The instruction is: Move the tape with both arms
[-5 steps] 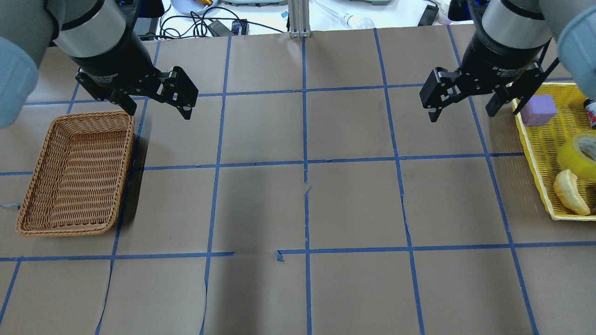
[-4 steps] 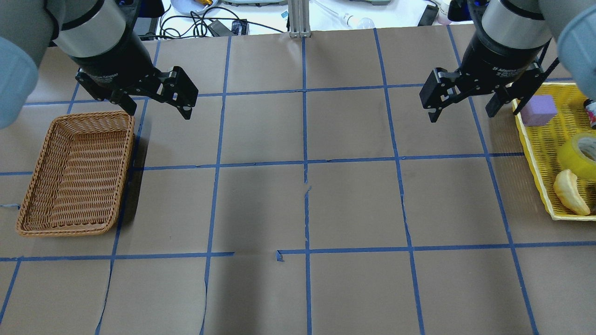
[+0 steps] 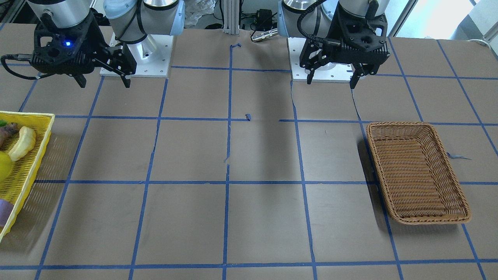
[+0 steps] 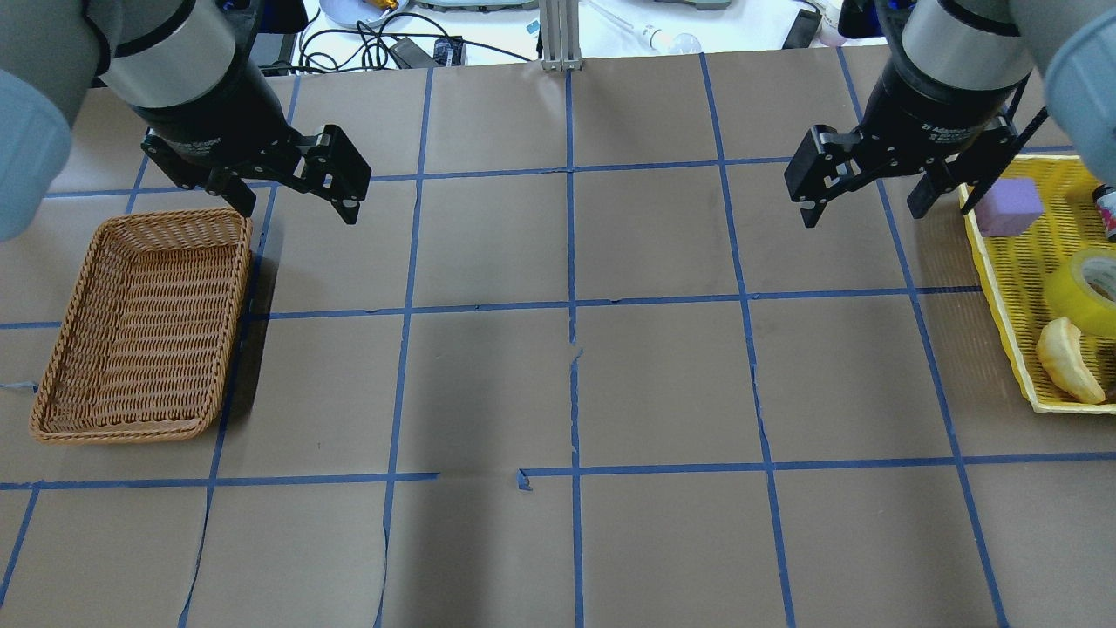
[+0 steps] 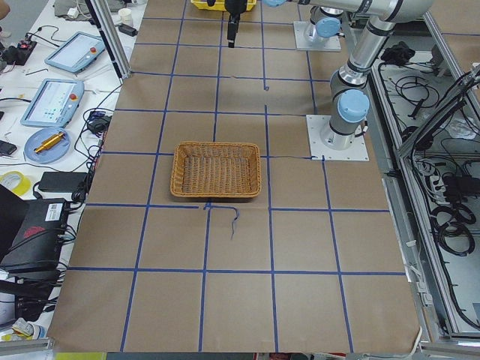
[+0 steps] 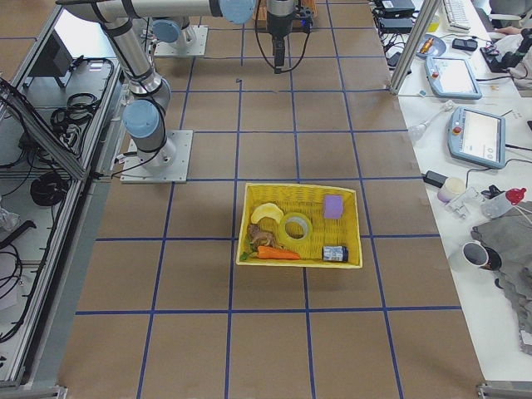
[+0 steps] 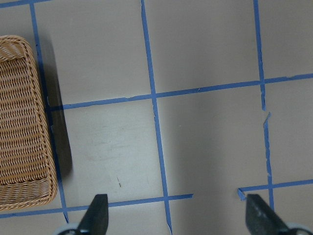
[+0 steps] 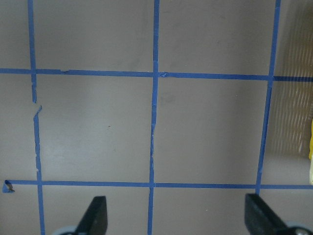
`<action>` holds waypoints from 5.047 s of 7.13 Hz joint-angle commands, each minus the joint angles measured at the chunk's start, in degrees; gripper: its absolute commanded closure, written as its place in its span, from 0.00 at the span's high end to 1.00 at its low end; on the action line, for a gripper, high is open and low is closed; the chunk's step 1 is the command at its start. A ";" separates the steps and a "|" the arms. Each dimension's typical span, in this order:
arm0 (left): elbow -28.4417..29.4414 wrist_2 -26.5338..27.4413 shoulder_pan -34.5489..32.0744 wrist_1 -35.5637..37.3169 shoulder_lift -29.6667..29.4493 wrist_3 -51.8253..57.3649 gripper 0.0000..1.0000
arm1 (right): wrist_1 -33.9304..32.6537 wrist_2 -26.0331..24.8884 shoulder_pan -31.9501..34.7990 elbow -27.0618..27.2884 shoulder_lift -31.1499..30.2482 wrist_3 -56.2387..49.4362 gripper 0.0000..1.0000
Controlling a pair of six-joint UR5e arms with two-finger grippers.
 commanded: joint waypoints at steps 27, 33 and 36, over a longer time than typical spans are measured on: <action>0.00 0.00 0.00 0.06 -0.09 0.06 1.00 | -25.20 -0.92 -37.37 -0.78 31.24 -53.72 0.97; 0.00 0.00 0.00 0.06 0.00 0.06 1.00 | -24.41 -1.26 -38.96 1.25 31.88 -48.26 0.00; 0.00 0.00 0.00 0.06 0.00 0.06 1.00 | -13.38 -1.09 -33.73 0.10 19.18 -40.13 0.00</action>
